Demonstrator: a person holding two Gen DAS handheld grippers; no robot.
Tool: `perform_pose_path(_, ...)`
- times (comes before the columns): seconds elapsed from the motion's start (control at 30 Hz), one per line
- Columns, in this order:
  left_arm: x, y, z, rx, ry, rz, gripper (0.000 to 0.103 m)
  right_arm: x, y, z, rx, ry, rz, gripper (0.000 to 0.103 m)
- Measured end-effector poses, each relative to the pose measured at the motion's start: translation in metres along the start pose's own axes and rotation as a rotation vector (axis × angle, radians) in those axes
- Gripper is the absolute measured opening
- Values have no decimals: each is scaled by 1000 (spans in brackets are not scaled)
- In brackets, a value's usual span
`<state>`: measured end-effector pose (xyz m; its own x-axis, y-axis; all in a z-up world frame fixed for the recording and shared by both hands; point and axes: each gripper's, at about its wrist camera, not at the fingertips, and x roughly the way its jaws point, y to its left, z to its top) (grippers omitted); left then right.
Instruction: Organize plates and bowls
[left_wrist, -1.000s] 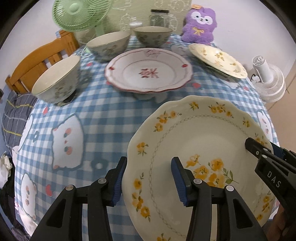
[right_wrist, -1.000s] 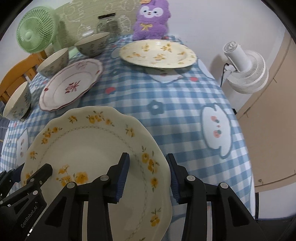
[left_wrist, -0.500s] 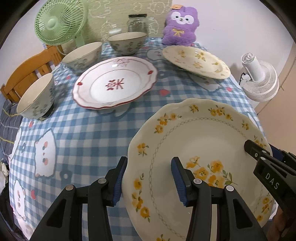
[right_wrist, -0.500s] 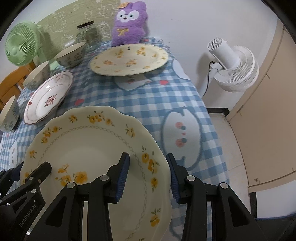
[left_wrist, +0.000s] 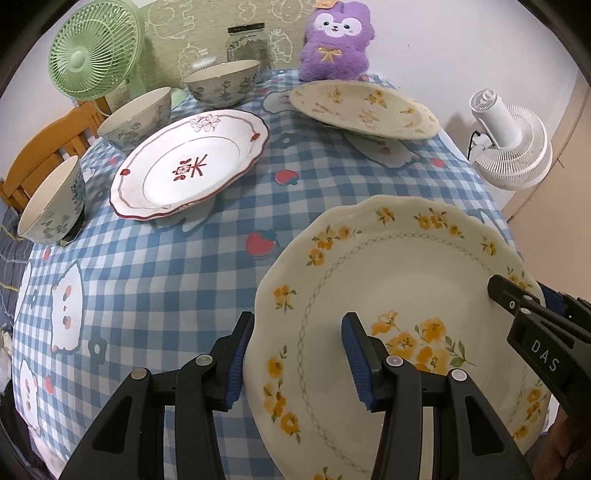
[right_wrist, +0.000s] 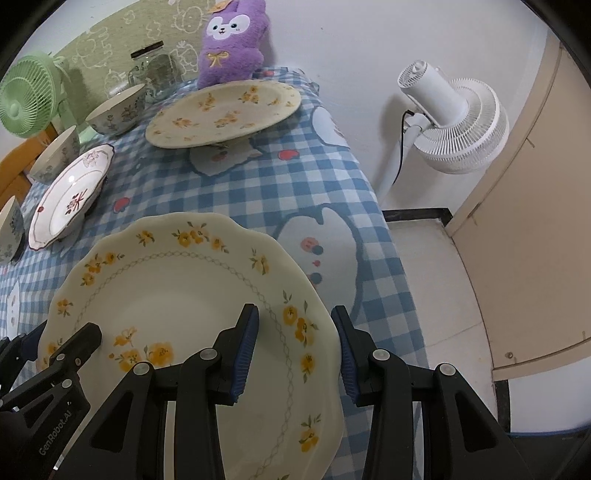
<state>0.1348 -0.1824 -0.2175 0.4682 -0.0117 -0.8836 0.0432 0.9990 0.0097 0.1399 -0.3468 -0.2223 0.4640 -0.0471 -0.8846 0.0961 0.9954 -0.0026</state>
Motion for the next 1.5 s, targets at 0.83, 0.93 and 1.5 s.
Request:
perform_pose_path(0.83,-25,-1,1,-7,-20,-41,83,-40,12,8,-15,-106,52,82)
perform_pose_path(0.93,-39,3,5,0,-47,-53,91,-51,17,11,-4,-110,51,82)
perform_pose_path(1.5,-117,47,26,-1,-169,-70,100,-137,63,22,33,-238,56,93)
